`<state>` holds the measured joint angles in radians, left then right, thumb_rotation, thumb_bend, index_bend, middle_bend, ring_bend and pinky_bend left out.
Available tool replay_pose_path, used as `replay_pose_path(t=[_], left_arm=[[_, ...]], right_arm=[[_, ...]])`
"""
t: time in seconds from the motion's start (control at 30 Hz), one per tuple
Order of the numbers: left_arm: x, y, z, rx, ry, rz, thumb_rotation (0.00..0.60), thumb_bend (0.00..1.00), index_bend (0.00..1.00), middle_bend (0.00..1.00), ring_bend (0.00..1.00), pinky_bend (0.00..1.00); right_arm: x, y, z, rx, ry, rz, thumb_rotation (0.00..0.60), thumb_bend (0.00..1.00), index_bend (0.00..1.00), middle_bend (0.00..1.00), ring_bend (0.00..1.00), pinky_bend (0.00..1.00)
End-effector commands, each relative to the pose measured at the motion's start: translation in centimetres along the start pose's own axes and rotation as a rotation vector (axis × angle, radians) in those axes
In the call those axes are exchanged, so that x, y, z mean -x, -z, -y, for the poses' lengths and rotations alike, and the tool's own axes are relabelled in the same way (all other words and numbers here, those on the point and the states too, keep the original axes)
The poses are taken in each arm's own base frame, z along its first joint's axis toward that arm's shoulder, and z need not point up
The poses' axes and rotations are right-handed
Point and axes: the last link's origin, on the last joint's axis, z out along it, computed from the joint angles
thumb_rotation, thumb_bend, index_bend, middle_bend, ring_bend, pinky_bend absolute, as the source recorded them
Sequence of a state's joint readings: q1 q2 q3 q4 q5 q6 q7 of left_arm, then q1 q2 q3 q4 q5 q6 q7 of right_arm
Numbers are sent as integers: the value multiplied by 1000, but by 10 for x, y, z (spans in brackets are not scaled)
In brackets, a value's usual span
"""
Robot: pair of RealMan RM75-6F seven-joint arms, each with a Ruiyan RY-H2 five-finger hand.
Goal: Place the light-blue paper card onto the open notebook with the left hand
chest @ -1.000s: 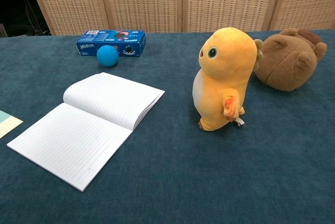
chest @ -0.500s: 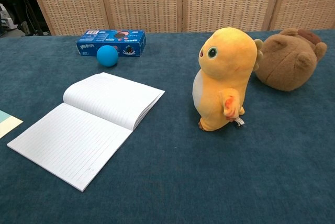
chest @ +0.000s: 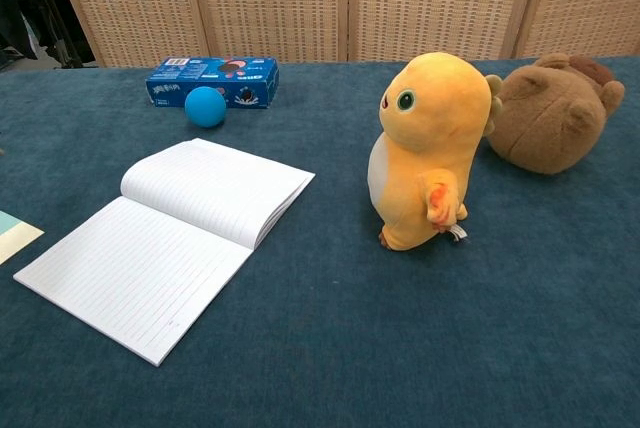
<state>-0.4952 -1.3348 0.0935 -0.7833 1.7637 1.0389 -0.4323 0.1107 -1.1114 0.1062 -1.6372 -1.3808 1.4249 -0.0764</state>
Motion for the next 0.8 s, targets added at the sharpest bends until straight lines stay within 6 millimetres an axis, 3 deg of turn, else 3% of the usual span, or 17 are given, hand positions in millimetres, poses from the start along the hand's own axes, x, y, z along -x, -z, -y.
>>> replay_pose_path(t=[0.03, 0.7, 0.8], left_arm=[[5, -7, -6, 21, 0, 9, 600, 0, 177, 0, 0, 0], [23, -20, -19, -5, 36, 69, 600, 12, 240, 0, 0, 0], [25, -22, -18, -18, 39, 92, 600, 28, 289, 0, 0, 0]], right_arm=[[0, 0, 0, -1, 1, 2, 600, 0, 2, 0, 0, 0], [0, 0, -2, -5, -13, 8, 600, 0, 2, 0, 0, 0], [-1, 0, -2, -6, -14, 5, 600, 0, 2, 0, 0, 0]])
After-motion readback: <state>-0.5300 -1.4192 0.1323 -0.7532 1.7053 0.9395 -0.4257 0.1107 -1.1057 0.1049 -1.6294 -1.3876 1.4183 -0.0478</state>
